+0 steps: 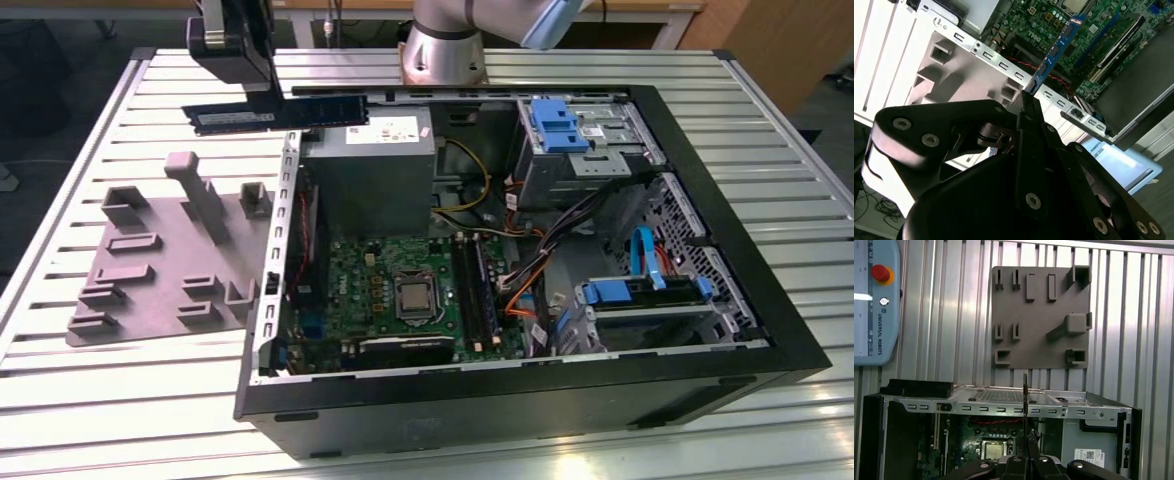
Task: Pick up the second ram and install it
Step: 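Pick up the second ram and move it above second insertion slot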
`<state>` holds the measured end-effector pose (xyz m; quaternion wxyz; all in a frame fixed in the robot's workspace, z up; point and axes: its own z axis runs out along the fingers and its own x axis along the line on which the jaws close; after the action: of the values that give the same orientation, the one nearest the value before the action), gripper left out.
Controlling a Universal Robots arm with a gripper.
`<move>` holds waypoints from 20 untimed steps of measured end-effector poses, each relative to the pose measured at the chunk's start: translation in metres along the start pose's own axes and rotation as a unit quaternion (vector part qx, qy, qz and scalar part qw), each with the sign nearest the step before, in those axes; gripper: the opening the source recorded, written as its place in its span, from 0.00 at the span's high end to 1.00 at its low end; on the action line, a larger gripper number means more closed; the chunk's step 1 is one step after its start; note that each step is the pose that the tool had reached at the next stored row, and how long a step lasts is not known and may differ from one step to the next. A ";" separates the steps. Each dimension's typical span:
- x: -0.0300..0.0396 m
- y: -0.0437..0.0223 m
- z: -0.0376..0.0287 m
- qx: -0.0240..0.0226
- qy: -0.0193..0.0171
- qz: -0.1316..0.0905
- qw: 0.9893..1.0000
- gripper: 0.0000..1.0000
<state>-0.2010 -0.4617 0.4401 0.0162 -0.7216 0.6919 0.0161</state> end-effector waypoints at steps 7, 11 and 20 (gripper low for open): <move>0.0004 -0.0090 0.0000 0.000 0.000 0.000 1.000 0.88; 0.0006 -0.0139 0.0000 0.000 0.000 0.000 1.000 0.88; 0.0010 -0.0249 0.0000 0.000 0.000 0.000 1.000 0.88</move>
<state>-0.1761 -0.4617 0.4401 0.0162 -0.7216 0.6919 0.0161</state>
